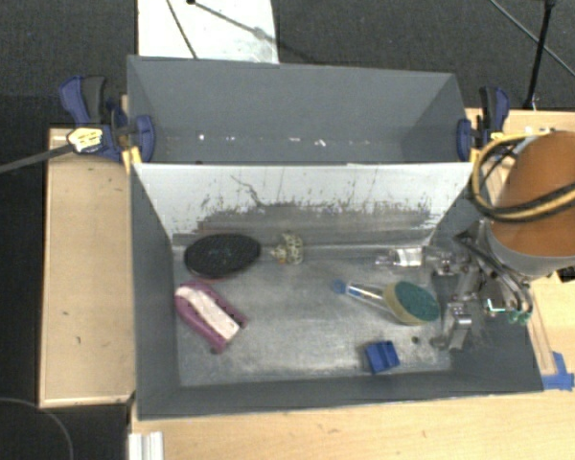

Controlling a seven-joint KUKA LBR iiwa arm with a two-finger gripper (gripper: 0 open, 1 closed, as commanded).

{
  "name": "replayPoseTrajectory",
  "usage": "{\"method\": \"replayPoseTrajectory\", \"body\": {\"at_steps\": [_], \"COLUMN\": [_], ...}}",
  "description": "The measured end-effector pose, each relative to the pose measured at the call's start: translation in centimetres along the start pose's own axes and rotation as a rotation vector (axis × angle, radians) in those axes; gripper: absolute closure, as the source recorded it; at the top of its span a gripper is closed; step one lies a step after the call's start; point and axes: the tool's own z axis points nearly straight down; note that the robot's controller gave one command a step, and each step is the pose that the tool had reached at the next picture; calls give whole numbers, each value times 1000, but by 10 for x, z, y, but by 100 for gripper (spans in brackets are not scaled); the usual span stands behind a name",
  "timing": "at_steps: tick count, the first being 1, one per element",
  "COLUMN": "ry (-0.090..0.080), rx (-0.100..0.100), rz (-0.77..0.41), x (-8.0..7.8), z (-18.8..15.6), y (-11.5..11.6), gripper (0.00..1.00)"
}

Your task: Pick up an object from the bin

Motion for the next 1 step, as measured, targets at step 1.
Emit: {"method": "replayPoseTrajectory", "body": {"at_steps": [1], "ry": [-3], "rx": [0], "rz": [-1], "x": [-50], "z": [112], "y": [-18], "gripper": [0]}}
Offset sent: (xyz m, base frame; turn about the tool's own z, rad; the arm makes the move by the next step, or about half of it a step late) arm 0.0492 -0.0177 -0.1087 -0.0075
